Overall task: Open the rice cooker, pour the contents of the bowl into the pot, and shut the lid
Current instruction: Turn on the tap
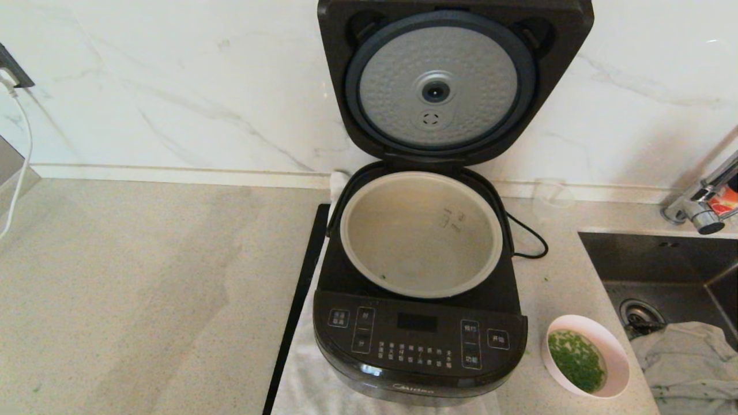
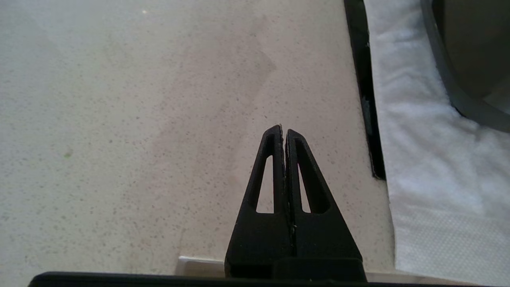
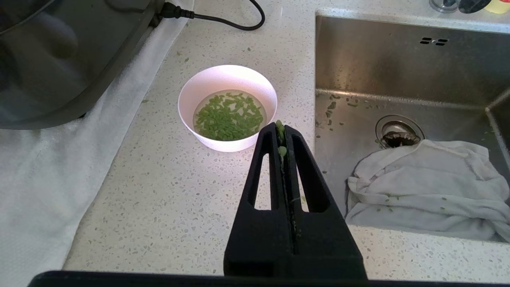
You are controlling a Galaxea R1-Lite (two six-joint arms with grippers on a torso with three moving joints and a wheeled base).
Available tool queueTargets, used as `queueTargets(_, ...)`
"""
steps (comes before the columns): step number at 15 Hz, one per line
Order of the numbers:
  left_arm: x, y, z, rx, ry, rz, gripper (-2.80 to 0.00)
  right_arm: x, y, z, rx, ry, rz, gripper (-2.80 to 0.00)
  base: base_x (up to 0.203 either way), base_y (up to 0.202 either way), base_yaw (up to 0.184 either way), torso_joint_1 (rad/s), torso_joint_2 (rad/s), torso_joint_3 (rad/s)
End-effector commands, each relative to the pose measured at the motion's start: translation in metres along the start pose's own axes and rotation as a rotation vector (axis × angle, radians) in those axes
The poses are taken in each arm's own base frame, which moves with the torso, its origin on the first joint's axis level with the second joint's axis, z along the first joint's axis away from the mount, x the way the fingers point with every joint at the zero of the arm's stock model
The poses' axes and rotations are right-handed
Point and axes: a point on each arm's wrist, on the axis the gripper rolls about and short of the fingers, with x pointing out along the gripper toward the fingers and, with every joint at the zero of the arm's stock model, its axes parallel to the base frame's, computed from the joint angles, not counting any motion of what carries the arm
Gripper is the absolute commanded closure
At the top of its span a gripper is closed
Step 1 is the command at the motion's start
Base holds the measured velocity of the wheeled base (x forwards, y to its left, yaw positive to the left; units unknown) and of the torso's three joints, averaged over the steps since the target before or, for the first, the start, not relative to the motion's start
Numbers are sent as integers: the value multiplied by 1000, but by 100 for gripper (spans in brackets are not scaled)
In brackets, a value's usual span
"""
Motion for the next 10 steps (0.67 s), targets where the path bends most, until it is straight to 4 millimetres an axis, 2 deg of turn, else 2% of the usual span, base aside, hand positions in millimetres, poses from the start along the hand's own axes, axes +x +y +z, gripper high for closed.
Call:
queueTargets(1,0,0,-1,-1,-2,1,0,0,0,0,-14,0,-4,0,0,0,0,0,0,0)
queueTargets(6,0,0,-1,-1,-1,1,0,0,0,-1,-20,5,-4,0,0,0,0,0,0,0)
queueTargets(8,0,0,-1,-1,-2,1,0,0,0,-1,-104,5,12,0,0,0,0,0,0,0)
queueTargets(10,0,0,-1,-1,0,1,0,-1,0,1,-109,1,14,0,0,0,0,0,0,0)
